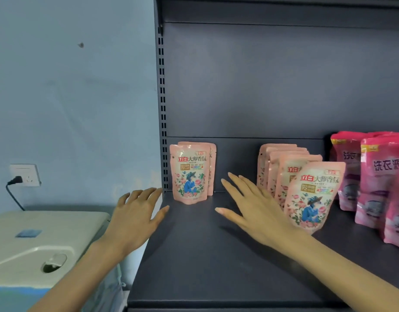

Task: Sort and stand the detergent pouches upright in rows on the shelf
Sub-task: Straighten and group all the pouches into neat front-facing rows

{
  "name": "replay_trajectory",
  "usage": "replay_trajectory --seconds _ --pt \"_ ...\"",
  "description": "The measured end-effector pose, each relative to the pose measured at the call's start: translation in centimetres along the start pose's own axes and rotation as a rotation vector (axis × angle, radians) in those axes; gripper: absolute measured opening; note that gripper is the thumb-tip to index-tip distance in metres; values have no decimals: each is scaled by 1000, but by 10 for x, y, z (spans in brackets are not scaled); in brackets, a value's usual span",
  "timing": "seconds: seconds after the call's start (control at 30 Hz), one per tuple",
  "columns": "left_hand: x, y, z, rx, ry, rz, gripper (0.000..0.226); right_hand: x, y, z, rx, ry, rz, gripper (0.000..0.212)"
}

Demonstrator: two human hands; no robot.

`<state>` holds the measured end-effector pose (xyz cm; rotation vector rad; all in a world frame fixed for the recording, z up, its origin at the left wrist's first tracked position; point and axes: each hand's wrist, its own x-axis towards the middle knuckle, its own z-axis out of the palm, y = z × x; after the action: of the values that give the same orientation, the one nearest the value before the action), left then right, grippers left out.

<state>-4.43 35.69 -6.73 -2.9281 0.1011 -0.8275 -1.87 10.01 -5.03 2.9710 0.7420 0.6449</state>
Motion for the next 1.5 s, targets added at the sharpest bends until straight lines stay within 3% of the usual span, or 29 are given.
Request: replay_trajectory --seconds 0.4,0.5,0.67,0.87,1.07,1.3,1.5 --pt "104 -7 14 -167 62 -46 65 116 8 19 195 136 -51 79" --pt "122 -6 23 -413 72 -75 64 135 9 20 257 200 -50 76" --pt "134 -2 35 -1110 70 -183 27 152 15 27 269 289 -61 64" --pt "133 -6 45 -1469 -3 -303 8 159 18 35 377 332 -73 59" --pt "126 -19 40 -1483 37 -380 11 165 25 40 552 447 -10 43" --pt "109 -30 29 -1488 90 -427 17 170 25 53 1178 383 231 47" --pt "97 -28 23 -1504 93 -420 12 173 25 59 1382 330 340 11"
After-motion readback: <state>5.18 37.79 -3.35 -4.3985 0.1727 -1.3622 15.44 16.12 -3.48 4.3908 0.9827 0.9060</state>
